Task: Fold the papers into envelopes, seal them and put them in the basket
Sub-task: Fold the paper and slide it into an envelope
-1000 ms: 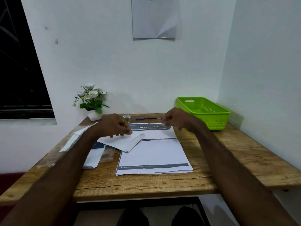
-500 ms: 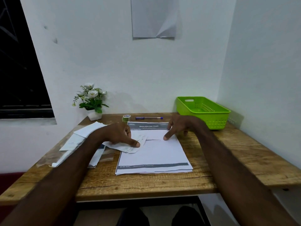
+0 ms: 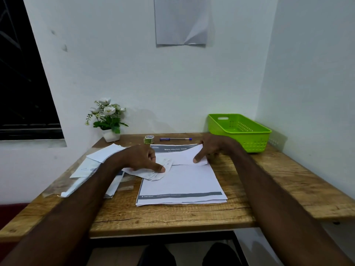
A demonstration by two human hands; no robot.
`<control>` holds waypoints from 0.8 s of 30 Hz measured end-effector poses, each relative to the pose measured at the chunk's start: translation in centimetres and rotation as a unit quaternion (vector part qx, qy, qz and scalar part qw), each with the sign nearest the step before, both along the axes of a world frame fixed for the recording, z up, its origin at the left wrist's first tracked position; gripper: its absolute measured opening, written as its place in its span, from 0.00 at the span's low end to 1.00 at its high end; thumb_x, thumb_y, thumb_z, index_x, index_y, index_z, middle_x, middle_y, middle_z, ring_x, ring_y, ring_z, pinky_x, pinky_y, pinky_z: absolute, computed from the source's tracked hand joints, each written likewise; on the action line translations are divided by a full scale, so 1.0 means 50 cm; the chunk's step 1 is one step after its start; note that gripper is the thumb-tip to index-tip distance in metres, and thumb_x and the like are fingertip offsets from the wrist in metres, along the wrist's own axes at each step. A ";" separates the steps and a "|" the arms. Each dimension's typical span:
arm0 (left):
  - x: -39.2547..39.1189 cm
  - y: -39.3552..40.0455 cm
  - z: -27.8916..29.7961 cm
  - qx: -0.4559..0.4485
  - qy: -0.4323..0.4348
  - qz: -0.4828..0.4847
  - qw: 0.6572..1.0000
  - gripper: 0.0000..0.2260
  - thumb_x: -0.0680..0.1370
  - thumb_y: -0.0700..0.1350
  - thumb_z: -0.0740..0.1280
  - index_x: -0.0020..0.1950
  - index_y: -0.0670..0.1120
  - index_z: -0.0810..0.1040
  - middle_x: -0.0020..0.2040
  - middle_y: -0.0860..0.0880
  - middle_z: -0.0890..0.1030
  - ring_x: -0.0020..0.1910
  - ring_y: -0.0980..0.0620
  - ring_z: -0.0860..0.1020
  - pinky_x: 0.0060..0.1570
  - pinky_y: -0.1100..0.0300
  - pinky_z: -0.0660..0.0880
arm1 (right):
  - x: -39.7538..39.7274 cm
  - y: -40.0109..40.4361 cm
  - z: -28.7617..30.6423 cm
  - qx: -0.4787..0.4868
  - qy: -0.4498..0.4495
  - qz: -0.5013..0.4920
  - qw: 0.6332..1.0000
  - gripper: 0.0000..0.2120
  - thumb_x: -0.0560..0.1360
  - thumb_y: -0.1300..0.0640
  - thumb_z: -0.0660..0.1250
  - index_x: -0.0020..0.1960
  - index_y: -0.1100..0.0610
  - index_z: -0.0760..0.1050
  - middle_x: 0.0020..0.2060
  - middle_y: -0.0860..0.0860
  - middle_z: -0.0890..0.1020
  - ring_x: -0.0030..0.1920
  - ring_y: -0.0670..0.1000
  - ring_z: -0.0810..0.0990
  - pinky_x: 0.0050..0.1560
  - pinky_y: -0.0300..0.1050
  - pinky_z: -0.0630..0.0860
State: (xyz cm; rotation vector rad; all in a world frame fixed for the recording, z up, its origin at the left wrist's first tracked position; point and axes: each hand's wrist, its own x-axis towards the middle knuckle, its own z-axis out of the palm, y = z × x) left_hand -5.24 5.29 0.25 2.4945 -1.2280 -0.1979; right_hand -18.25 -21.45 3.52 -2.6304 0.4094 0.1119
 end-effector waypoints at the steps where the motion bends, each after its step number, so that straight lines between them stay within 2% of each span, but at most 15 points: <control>1: 0.000 -0.001 0.000 -0.001 0.002 -0.004 1.000 0.22 0.65 0.70 0.77 0.39 0.52 0.80 0.30 0.58 0.77 0.33 0.58 0.74 0.36 0.59 0.67 | 0.002 0.000 0.000 0.010 -0.016 -0.003 1.000 0.30 0.64 0.49 0.84 0.61 0.59 0.77 0.45 0.57 0.82 0.36 0.52 0.79 0.29 0.39 0.74; 3: 0.000 -0.002 0.000 -0.002 0.011 -0.009 1.000 0.21 0.66 0.69 0.77 0.39 0.52 0.80 0.31 0.56 0.77 0.32 0.58 0.74 0.35 0.58 0.68 | 0.006 -0.003 0.001 0.034 -0.061 -0.025 0.997 0.20 0.68 0.51 0.82 0.50 0.59 0.77 0.39 0.56 0.80 0.31 0.50 0.77 0.26 0.38 0.72; 5: 0.000 -0.002 0.000 -0.001 0.021 -0.009 1.000 0.21 0.66 0.68 0.77 0.39 0.51 0.80 0.31 0.56 0.78 0.29 0.58 0.73 0.34 0.58 0.68 | 0.007 -0.004 0.002 0.078 -0.109 -0.046 0.990 0.16 0.71 0.54 0.80 0.43 0.58 0.73 0.37 0.54 0.77 0.32 0.50 0.75 0.24 0.37 0.71; 8: 0.000 -0.004 0.000 0.003 0.019 -0.009 1.000 0.21 0.67 0.67 0.77 0.40 0.50 0.81 0.31 0.54 0.78 0.32 0.55 0.74 0.36 0.57 0.68 | 0.002 0.002 0.008 0.117 -0.176 -0.048 0.976 0.12 0.74 0.55 0.77 0.50 0.59 0.76 0.42 0.53 0.76 0.36 0.50 0.76 0.23 0.39 0.72; 10: -0.001 -0.006 -0.001 0.003 0.015 -0.007 1.000 0.21 0.67 0.67 0.77 0.38 0.50 0.81 0.29 0.56 0.77 0.31 0.57 0.73 0.36 0.56 0.67 | -0.003 0.007 0.016 0.124 -0.234 -0.056 0.963 0.13 0.75 0.55 0.76 0.54 0.60 0.77 0.43 0.52 0.78 0.36 0.51 0.79 0.21 0.39 0.72; 14: 0.001 -0.005 -0.005 -0.007 0.010 -0.008 1.000 0.21 0.66 0.67 0.77 0.34 0.50 0.79 0.27 0.57 0.76 0.29 0.59 0.72 0.36 0.57 0.67 | -0.017 0.013 0.047 0.147 -0.397 -0.095 0.901 0.10 0.77 0.59 0.73 0.55 0.62 0.79 0.45 0.57 0.83 0.32 0.54 0.83 0.24 0.45 0.77; 16: 0.001 -0.004 -0.005 -0.015 0.009 -0.013 1.000 0.21 0.67 0.67 0.78 0.32 0.51 0.78 0.27 0.56 0.76 0.30 0.58 0.72 0.35 0.57 0.68 | -0.027 0.014 0.061 0.176 -0.440 -0.106 0.874 0.09 0.79 0.58 0.71 0.55 0.63 0.80 0.46 0.58 0.84 0.32 0.54 0.84 0.24 0.44 0.76; 21: -0.009 -0.002 -0.002 -0.028 -0.008 -0.007 1.000 0.21 0.68 0.65 0.78 0.33 0.49 0.78 0.27 0.56 0.76 0.29 0.58 0.72 0.34 0.60 0.69 | -0.053 0.011 0.080 0.338 -0.406 -0.092 0.844 0.06 0.80 0.60 0.68 0.52 0.60 0.82 0.36 0.53 0.85 0.28 0.50 0.83 0.24 0.39 0.75; 24: -0.017 -0.004 -0.001 -0.048 -0.016 -0.010 0.999 0.20 0.69 0.63 0.78 0.43 0.47 0.82 0.35 0.51 0.83 0.35 0.56 0.78 0.39 0.55 0.75 | -0.061 0.004 0.082 0.376 -0.342 -0.090 0.857 0.03 0.78 0.62 0.71 0.50 0.60 0.83 0.32 0.52 0.84 0.25 0.48 0.80 0.24 0.38 0.74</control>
